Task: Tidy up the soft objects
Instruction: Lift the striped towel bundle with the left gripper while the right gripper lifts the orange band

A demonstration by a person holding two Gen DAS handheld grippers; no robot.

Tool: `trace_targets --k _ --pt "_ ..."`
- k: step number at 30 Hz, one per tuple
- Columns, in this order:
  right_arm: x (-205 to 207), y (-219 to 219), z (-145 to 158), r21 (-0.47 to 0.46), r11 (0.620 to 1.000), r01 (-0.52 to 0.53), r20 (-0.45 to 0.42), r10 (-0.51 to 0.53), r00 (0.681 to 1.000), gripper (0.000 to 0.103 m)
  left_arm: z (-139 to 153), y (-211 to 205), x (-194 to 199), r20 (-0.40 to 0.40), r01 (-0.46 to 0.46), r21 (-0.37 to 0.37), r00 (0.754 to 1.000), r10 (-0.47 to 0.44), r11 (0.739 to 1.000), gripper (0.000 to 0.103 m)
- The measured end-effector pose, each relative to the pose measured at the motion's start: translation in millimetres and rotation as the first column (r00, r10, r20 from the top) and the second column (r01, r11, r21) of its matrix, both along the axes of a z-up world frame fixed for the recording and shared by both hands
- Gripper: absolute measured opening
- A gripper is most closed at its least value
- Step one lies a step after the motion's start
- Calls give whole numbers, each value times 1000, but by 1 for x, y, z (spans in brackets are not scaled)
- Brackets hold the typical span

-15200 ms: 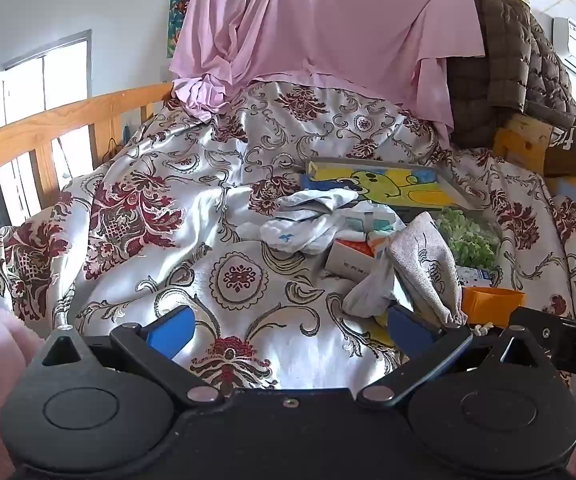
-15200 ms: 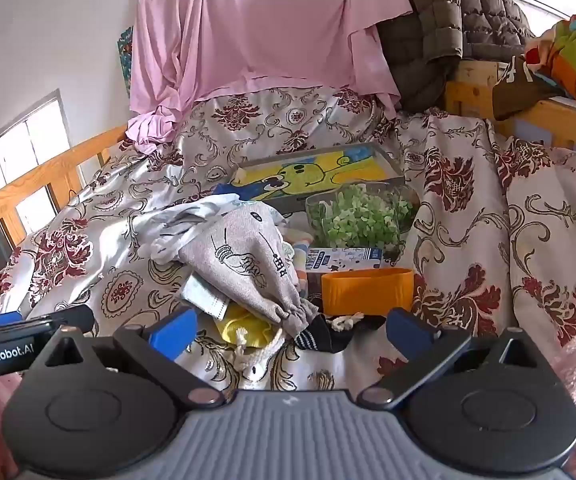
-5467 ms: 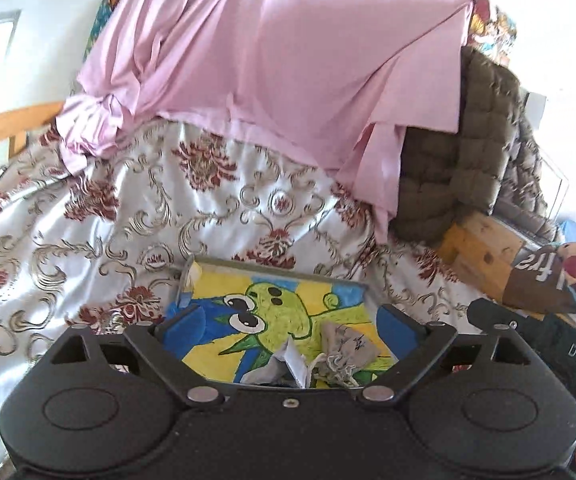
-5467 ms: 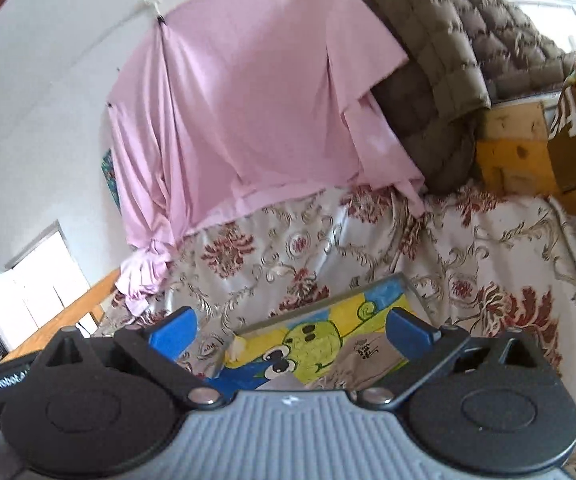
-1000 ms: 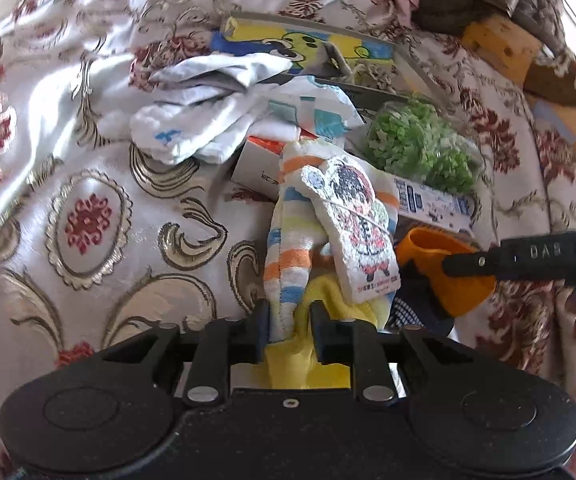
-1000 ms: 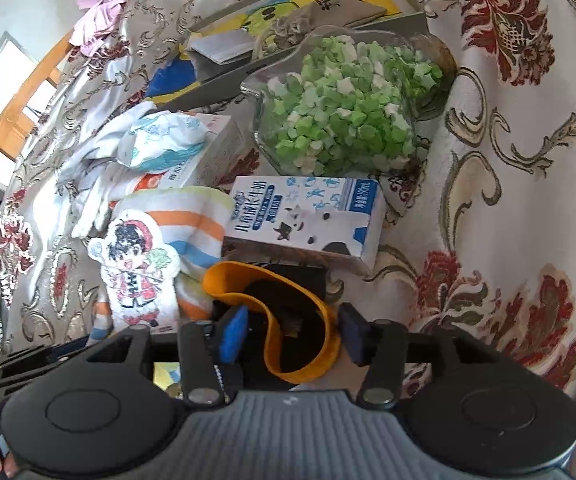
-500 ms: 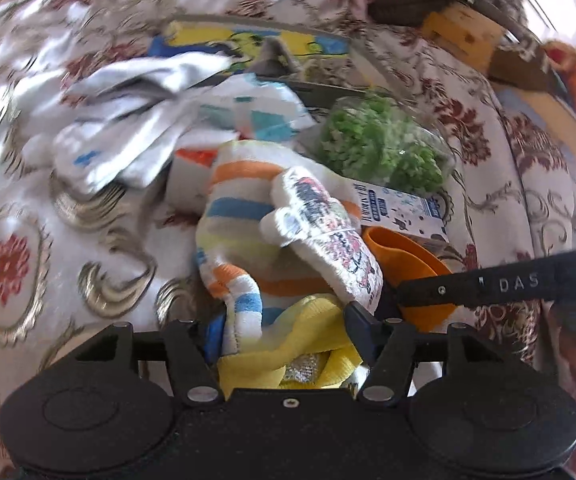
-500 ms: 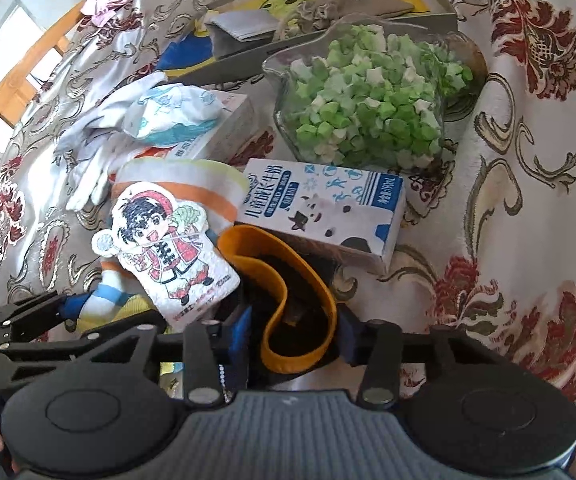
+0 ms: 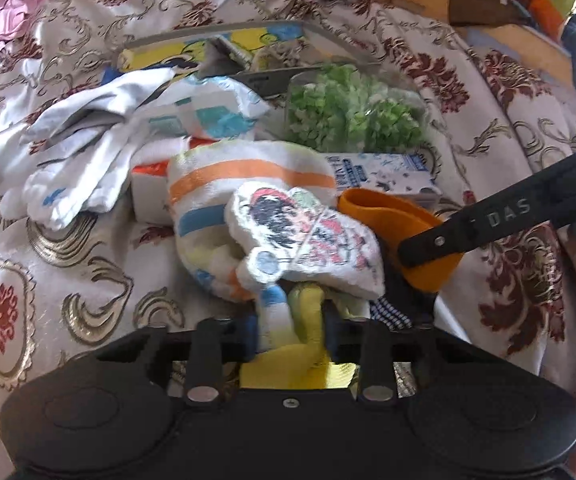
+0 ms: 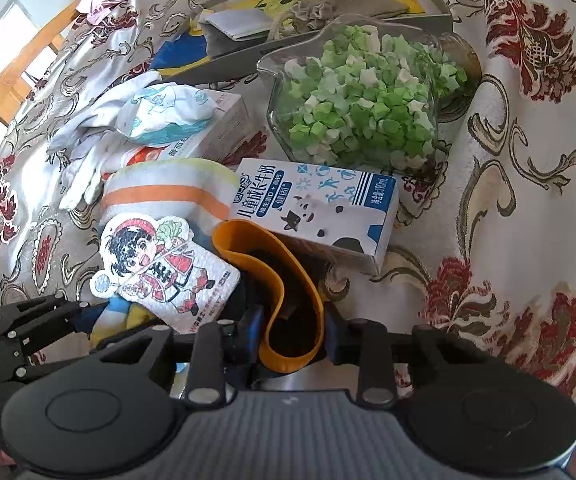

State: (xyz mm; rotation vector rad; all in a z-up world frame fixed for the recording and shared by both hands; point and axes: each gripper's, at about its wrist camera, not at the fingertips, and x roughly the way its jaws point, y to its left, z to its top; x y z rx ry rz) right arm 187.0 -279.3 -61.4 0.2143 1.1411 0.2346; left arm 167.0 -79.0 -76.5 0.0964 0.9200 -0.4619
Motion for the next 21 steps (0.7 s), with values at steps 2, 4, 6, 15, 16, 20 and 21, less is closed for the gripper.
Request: trace_targets --k 2,4,6,15,16,20,21 --pt "-1 0 2 -5 1000 -1 11 2 1000 28 2 1 -2 10 -2 -7 1000 2 1000 21" --pt "-3 -2 5 -6 1000 7 31 -7 999 27 7 3 -5 37 -10 -12 999 10 1000 18" --pt "-4 -5 9 0 1000 17 52 -17 999 25 13 4 -9 78 -26 -6 997 26 1000 17" --pt "-21 -8 38 64 998 -20 246 3 969 23 37 -2 -39 334 -67 172 943 6 983 15" --pt "-23 -8 40 67 998 -22 267 3 964 23 39 -1 -41 341 -80 178 940 15 981 15" --pt "-23 -8 46 68 998 -17 321 -6 947 23 41 3 -43 385 -157 236 921 56 959 15" --pt "-22 -8 46 68 998 -14 325 -9 946 24 41 4 -42 390 -175 242 918 69 954 15"
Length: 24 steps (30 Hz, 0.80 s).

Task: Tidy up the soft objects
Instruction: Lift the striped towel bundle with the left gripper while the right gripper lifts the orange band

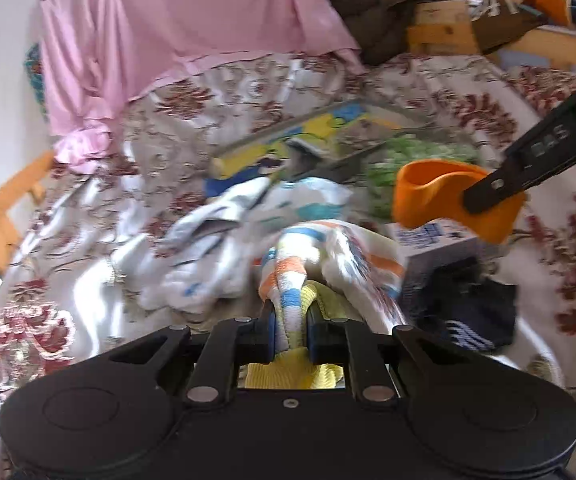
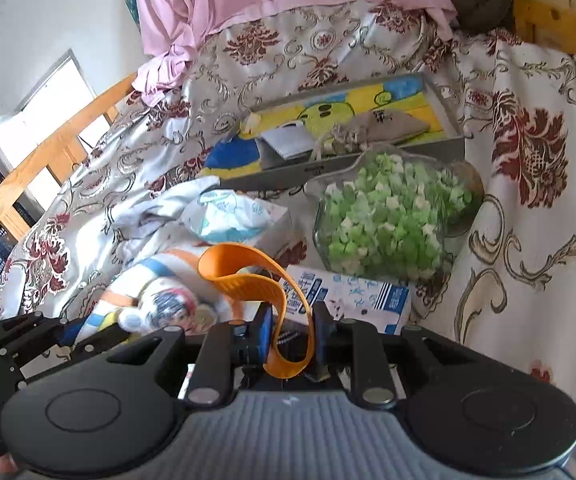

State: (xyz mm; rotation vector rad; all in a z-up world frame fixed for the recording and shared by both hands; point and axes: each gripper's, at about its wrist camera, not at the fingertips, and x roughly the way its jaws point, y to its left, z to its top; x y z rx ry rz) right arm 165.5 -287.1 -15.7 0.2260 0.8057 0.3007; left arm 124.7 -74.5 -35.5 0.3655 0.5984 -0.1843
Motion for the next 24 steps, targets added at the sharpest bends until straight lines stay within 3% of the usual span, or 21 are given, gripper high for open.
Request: trace_targets --k 4,7,15,18,19,24 --pt "1 0 0 -2 1000 6 3 -6 1000 24 -6 3 9 -25 -44 10 999 44 999 17" --pt "-1 2 0 -7 1000 3 7 -3 1000 24 -8 5 12 -55 -17 -45 998 15 999 21" --pt "-2 3 0 -12 1000 -2 11 2 1000 24 -18 -5 12 -94 33 -36 995 -36 999 33" --pt "-2 3 -1 -7 1000 -1 13 1 1000 24 -21 -5 15 -105 26 -31 994 -29 999 31" --pt "-1 3 -1 -6 1000 0 16 0 1000 24 -20 -5 15 -98 25 -30 995 -28 999 21" --pt "1 0 -1 16 1000 -5 62 4 998 24 -12 -3 7 -3 15 0 1000 -15 1000 15"
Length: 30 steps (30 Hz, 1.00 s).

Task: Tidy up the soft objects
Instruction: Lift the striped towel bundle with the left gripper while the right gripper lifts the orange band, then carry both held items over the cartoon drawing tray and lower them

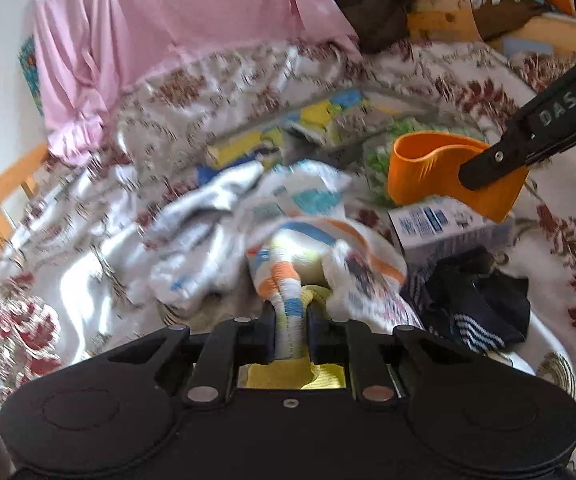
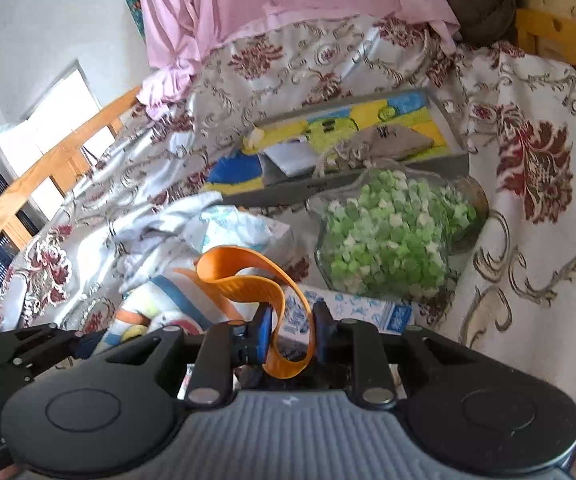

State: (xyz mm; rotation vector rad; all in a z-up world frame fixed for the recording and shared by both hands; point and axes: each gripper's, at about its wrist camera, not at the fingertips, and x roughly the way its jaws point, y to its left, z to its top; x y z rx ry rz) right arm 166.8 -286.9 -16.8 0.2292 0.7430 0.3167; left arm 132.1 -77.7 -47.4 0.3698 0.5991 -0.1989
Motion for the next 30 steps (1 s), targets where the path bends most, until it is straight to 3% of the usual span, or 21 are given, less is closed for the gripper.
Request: trace_targets --k 4,11,20,24,30 --pt "-3 4 4 -16 1000 -15 47 16 999 24 12 1 -9 111 -10 1 994 10 1000 14" --pt "-14 9 15 -7 998 -62 134 63 989 25 30 1 -26 279 1 -43 960 11 999 14" --pt "-23 16 25 -3 994 -110 210 108 972 25 49 10 -33 365 7 -184 929 62 983 14" --pt "-26 12 29 15 997 -81 249 75 966 25 57 7 -30 404 25 -206 913 62 978 14" --pt "-18 -1 35 85 996 -10 299 -16 954 25 78 5 -3 400 21 -271 912 93 962 14"
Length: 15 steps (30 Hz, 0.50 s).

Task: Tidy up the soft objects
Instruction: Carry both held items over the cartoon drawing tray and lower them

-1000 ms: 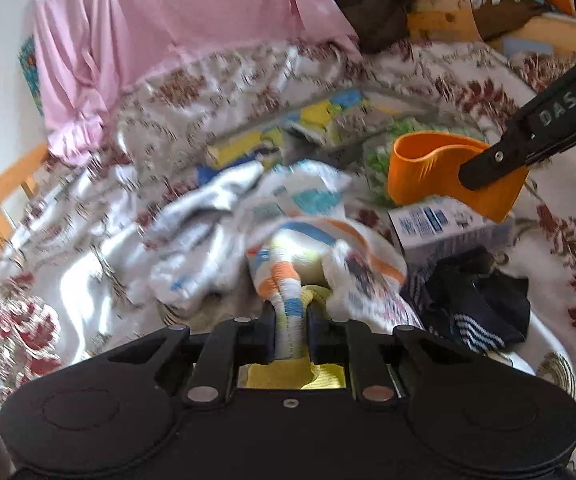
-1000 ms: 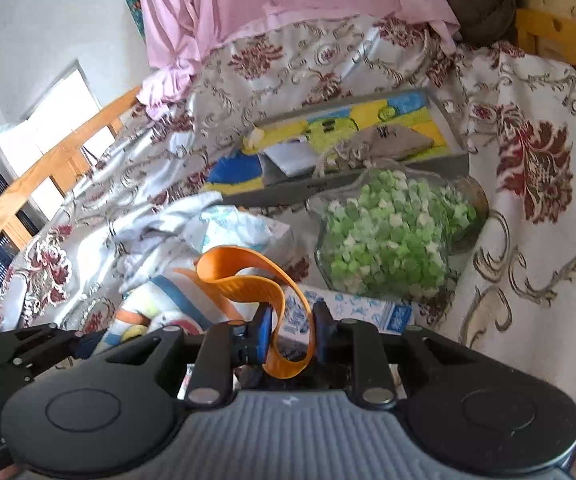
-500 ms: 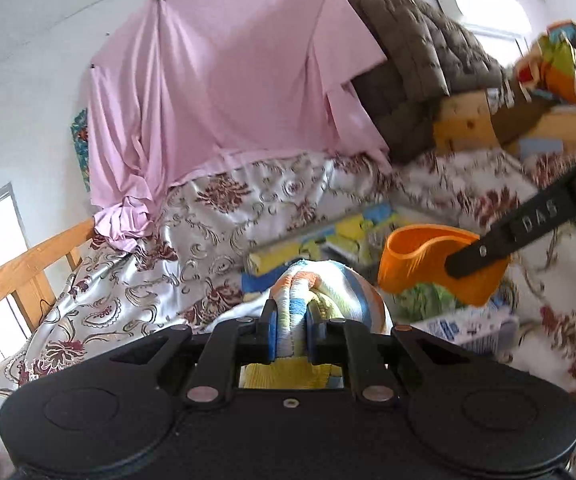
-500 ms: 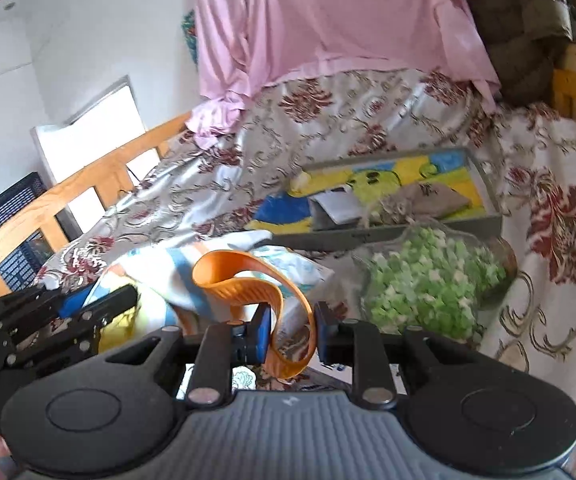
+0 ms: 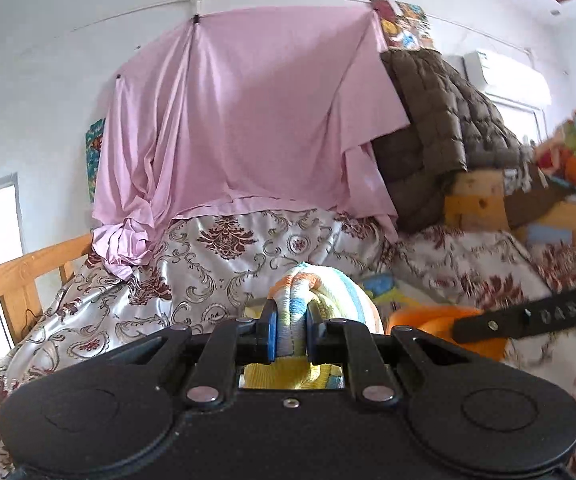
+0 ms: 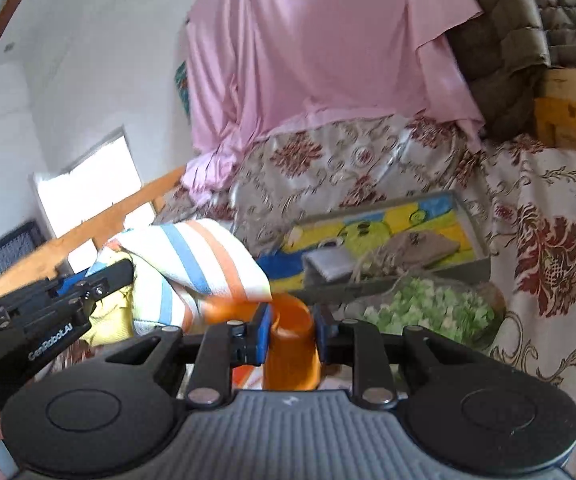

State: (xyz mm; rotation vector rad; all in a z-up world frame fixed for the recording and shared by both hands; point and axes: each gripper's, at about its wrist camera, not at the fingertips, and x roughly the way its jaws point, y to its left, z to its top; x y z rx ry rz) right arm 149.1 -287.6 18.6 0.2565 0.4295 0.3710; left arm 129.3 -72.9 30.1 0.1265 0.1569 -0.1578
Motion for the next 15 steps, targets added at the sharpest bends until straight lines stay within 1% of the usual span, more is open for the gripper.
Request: trace_targets --k 3,6,9,13,15 --pt "13 -9 0 56 997 47 0 -47 999 25 8 -2 24 -10 -14 -34 1000 14 999 14" --pt "28 -17 -7 112 991 66 -41 -62 997 25 12 -3 47 -19 -36 -56 999 35 998 14" --pt "35 -17 -15 90 994 66 -65 -61 996 25 7 1 58 -24 -49 -68 999 48 996 14" --pt "39 -12 -20 67 996 56 -83 -50 995 24 -6 10 66 -80 -75 -90 995 68 993 14" --pt "40 -8 -20 59 997 50 -82 -45 996 24 -11 13 68 -91 -84 -100 993 75 991 14"
